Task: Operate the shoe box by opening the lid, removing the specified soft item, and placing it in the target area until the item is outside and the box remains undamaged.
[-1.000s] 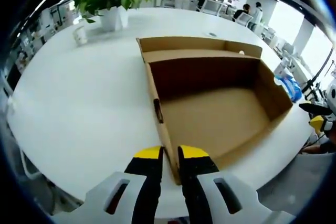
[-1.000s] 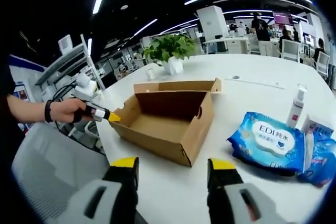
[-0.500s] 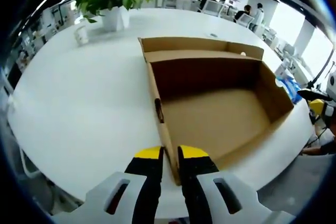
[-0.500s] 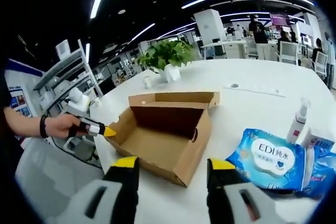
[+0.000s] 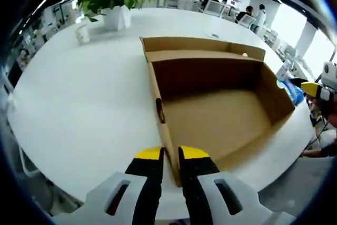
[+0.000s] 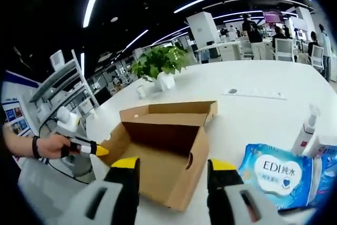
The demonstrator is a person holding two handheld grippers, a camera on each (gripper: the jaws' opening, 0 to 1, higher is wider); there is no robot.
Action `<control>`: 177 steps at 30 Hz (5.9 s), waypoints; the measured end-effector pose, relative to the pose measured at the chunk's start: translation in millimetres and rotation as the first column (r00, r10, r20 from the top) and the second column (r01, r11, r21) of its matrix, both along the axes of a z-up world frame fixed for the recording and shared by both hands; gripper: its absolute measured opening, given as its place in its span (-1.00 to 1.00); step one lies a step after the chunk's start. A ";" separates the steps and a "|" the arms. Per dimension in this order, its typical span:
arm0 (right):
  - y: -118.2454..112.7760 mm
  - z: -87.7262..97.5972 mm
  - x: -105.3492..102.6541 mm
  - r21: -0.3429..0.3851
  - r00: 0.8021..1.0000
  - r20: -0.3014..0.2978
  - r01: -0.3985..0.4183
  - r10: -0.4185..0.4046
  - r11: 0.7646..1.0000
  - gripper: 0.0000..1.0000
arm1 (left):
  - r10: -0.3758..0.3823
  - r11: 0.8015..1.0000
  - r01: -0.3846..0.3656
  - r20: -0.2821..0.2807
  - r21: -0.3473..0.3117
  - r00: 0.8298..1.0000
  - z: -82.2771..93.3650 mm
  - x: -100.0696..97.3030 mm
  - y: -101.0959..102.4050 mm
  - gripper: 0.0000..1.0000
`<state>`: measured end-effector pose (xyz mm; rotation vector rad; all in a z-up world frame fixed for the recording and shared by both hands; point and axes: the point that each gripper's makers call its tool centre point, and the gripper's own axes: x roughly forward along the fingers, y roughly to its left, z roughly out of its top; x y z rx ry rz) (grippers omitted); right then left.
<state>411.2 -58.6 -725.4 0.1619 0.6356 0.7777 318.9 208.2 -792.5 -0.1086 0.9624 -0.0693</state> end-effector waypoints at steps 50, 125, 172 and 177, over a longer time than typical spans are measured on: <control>51.5 -6.0 108.2 -0.002 0.996 -0.081 0.033 -0.033 0.999 -0.03 | 0.015 1.000 -0.015 0.000 -0.021 1.000 -8.7 5.8 6.7 -0.79; 37.6 -63.3 195.6 -0.231 0.966 -0.158 0.164 -0.204 0.959 -0.99 | 0.014 0.999 -0.014 -0.004 -0.036 1.000 -11.1 6.2 5.2 -0.78; 19.3 16.8 176.2 -0.246 0.994 0.047 0.104 -0.095 0.964 -1.00 | 0.036 0.998 -0.032 -0.065 0.063 0.997 -12.9 1.7 3.2 -0.93; 17.3 24.6 173.2 -0.242 0.994 0.063 0.102 -0.089 0.965 -1.00 | 0.058 0.997 -0.055 -0.067 0.057 0.996 -14.2 3.5 3.7 -0.94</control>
